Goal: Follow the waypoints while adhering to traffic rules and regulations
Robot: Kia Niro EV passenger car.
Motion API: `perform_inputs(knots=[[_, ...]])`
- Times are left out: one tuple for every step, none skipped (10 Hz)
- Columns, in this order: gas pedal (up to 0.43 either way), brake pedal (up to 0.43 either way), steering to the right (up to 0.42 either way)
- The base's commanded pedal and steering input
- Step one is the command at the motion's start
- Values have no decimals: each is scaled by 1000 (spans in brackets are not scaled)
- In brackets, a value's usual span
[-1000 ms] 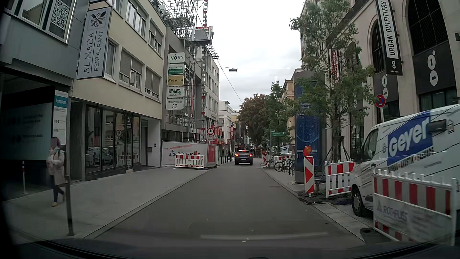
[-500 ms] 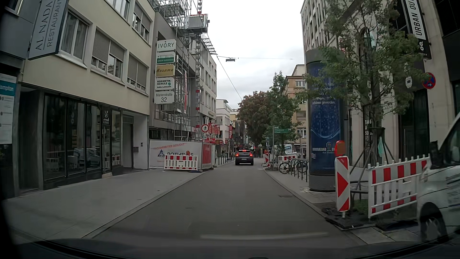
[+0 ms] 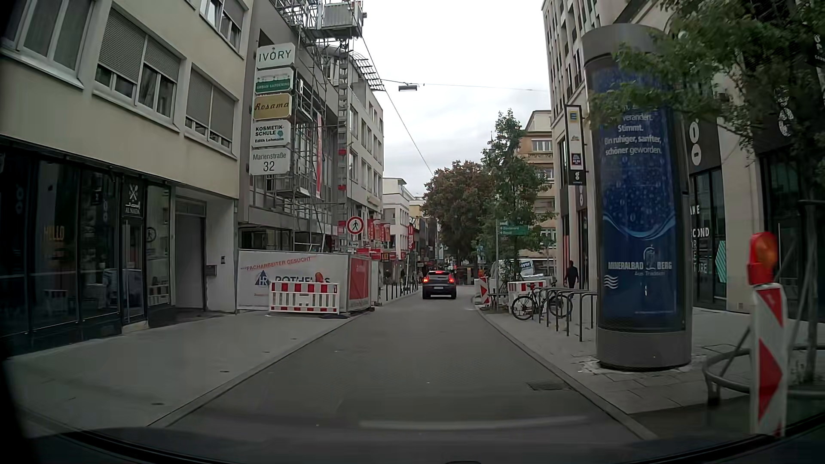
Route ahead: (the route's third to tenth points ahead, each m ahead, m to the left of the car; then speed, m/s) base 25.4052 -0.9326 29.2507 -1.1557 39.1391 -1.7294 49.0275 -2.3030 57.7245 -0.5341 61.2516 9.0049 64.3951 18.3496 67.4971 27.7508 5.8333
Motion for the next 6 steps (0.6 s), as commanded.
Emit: perform_inputs(knots=[[0,0,5],[0,0,5],[0,0,5],[0,0,5],[0,0,5],[0,0,5]])
